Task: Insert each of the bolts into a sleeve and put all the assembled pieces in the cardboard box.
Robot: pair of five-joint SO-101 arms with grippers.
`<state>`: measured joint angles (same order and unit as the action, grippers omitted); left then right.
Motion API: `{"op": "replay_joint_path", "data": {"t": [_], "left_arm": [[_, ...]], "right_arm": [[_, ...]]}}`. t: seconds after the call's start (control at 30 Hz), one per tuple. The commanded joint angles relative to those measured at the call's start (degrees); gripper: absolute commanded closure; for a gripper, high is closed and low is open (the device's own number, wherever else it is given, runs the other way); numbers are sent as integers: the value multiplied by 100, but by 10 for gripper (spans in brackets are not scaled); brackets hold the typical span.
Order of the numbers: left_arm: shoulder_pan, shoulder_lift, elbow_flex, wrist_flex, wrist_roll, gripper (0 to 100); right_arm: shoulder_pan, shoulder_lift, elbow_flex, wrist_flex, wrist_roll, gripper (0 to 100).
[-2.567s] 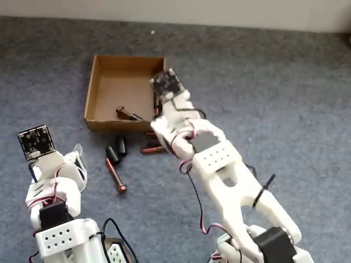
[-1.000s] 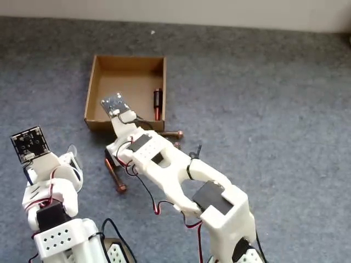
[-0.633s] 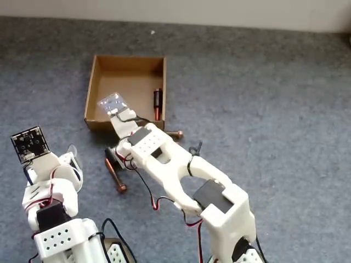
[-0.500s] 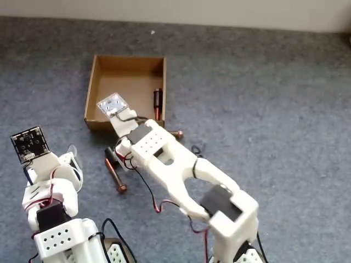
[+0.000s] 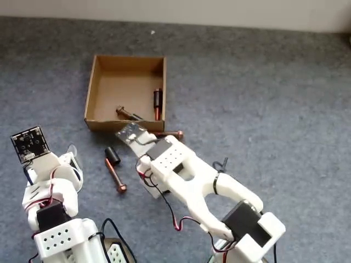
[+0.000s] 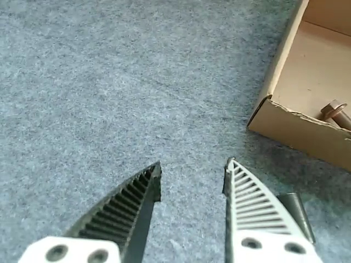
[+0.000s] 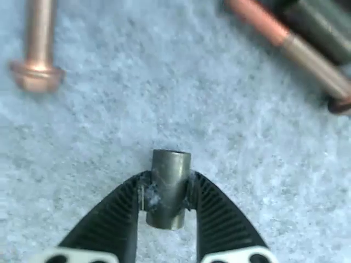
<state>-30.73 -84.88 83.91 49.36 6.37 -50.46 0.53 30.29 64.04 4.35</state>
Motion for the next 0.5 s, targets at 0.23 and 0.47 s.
{"op": "replay_joint_path", "data": {"t": [0.23, 0.47], "left_arm": [[-31, -48, -22, -114, -62, 807], [-22, -48, -13, -114, -62, 807]], "right_arm": [[145, -40, 356, 13, 53, 994], [127, 936, 303, 66, 53, 994]]}}
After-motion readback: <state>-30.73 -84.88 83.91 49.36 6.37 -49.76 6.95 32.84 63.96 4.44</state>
